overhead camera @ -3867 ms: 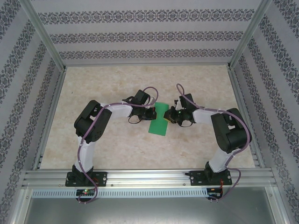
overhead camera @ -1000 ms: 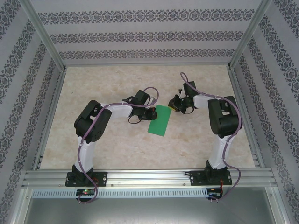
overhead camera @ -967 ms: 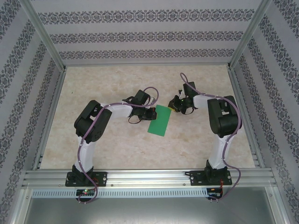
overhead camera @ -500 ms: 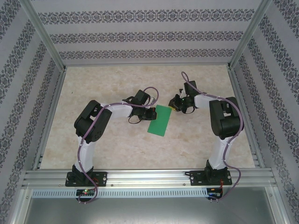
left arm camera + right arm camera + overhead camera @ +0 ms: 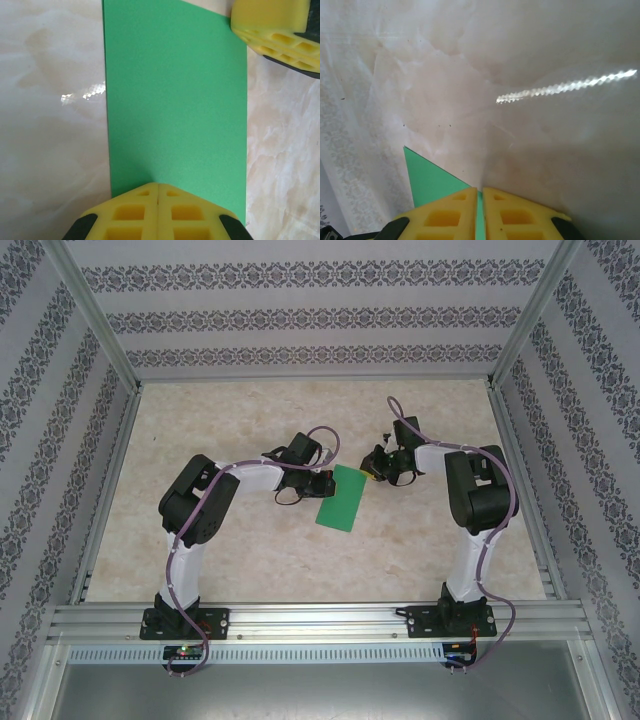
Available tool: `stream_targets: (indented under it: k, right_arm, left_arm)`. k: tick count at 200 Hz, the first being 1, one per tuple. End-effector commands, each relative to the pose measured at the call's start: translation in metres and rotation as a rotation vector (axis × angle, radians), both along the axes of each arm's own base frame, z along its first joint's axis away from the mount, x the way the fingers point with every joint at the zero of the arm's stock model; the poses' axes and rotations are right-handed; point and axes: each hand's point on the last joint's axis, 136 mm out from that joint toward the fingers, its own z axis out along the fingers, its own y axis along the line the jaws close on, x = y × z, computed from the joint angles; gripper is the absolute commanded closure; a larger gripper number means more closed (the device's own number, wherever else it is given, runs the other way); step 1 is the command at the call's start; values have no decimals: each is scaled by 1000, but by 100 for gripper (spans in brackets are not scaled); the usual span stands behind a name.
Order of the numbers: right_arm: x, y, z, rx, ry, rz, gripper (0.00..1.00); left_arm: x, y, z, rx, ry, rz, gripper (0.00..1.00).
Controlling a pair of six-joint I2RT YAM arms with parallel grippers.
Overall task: Fold a paper plane with a square sheet of paper (pick it up from the middle)
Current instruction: Fold the square sheet of paper in half at the center of the table.
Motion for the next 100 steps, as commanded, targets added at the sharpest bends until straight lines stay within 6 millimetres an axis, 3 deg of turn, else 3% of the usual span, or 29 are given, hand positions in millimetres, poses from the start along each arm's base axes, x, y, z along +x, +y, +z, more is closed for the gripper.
stream_targets:
  k: [1, 33, 52, 100]
  right_arm:
    - [-6, -3, -4, -42, 25, 8, 86]
    - [-9, 5, 30, 11, -28, 9, 86]
    - [-18, 15, 39, 34, -37, 22, 86]
    - [-54, 25, 14, -1, 12, 16, 86]
  left_arm:
    - [-28, 15, -33, 108, 90, -21, 100]
    - [-27, 14, -31, 106, 88, -22, 100]
    - [-27, 14, -32, 106, 89, -23, 100]
    - [-27, 13, -32, 105, 89, -21, 100]
